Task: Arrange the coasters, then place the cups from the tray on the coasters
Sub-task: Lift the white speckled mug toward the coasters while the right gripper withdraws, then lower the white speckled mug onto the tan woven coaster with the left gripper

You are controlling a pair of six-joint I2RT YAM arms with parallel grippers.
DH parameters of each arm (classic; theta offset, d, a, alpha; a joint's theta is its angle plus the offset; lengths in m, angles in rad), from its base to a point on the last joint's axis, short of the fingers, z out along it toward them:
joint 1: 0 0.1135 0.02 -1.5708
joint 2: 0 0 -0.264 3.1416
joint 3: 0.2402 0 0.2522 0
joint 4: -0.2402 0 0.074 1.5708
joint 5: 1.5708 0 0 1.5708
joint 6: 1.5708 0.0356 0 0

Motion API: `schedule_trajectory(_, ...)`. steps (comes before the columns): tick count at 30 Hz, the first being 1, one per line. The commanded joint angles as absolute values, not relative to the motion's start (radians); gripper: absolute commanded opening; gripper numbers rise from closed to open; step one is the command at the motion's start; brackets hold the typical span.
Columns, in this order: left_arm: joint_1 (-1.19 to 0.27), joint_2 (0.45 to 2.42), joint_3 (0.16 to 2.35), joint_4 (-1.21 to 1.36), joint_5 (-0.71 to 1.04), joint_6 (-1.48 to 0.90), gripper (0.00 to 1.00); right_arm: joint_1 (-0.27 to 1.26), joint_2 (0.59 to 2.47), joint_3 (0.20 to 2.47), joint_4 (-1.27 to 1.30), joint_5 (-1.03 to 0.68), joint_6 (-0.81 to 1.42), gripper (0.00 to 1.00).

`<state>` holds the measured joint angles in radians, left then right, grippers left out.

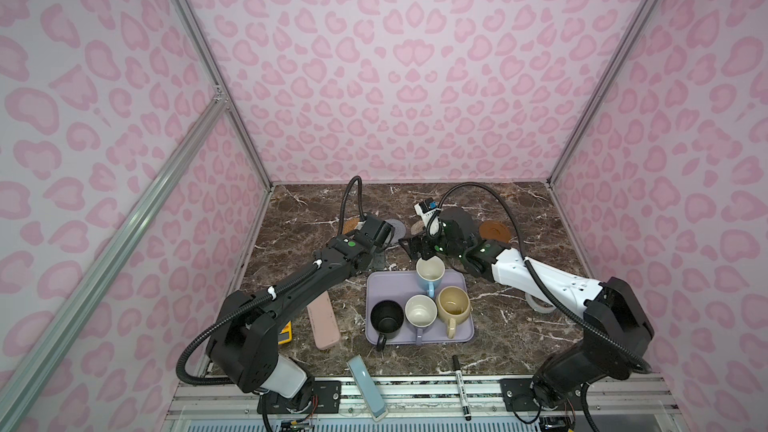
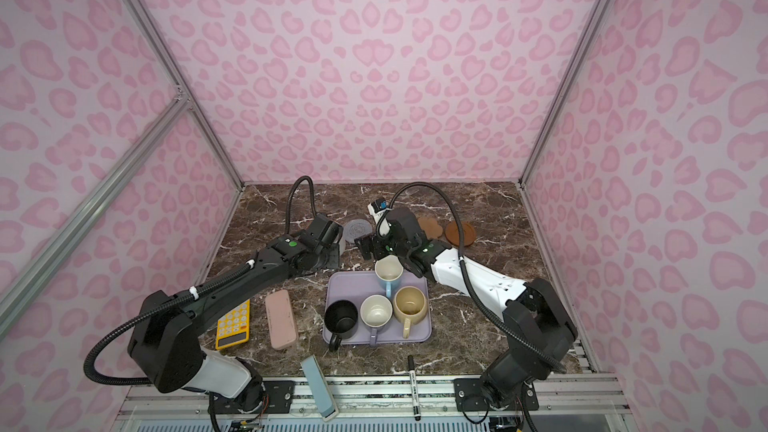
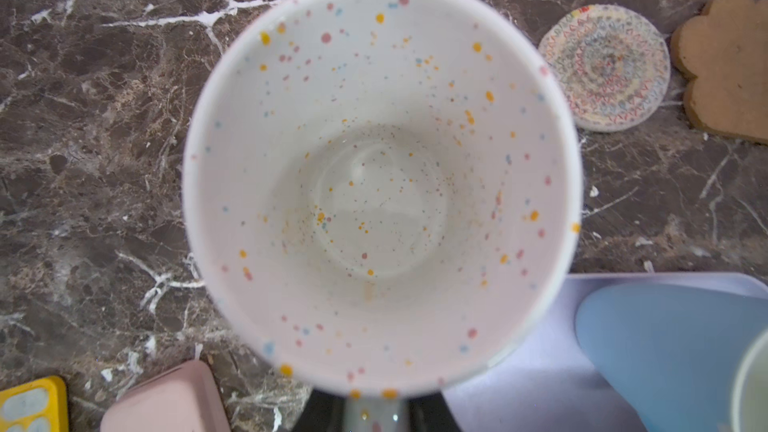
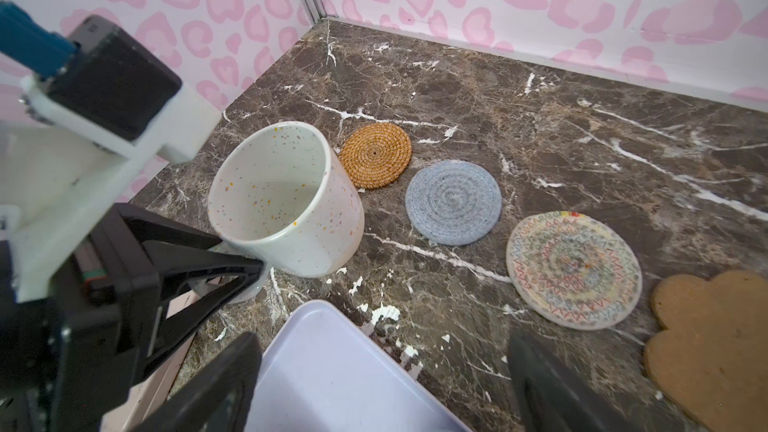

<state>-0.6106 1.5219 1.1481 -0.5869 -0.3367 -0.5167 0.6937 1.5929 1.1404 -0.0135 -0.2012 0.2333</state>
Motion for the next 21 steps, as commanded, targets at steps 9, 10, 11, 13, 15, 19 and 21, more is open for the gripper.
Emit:
schedule_trajectory(9,-0.439,1.663,1.245,-0.399,-0.293,-0.387,0.0,0.664,1.738,1.275,-0.047,-0.223,0.228,0.95)
schedule_trajectory(10,-0.424,1.678,1.258,-0.392,-0.278,-0.381,0.0,0.66,1.753,1.295,-0.056,-0.23,0.224,0.96)
schedule_trajectory(11,-0.414,1.693,1.268,-0.386,-0.267,-0.375,0.0,0.657,1.768,1.314,-0.07,-0.23,0.224,0.96)
schedule_trajectory(13,-0.395,1.732,1.294,-0.386,-0.255,-0.363,0.0,0.652,1.796,1.353,-0.099,-0.228,0.217,0.99)
schedule_trajectory(15,-0.38,1.766,1.319,-0.388,-0.246,-0.361,0.0,0.649,1.821,1.381,-0.113,-0.228,0.213,0.99)
schedule_trajectory(19,-0.354,1.806,1.339,-0.367,-0.218,-0.35,0.0,0.648,1.871,1.441,-0.129,-0.272,0.204,0.99)
schedule_trajectory(21,-0.351,1.822,1.374,-0.369,-0.218,-0.345,0.0,0.65,1.896,1.472,-0.142,-0.291,0.201,0.99)
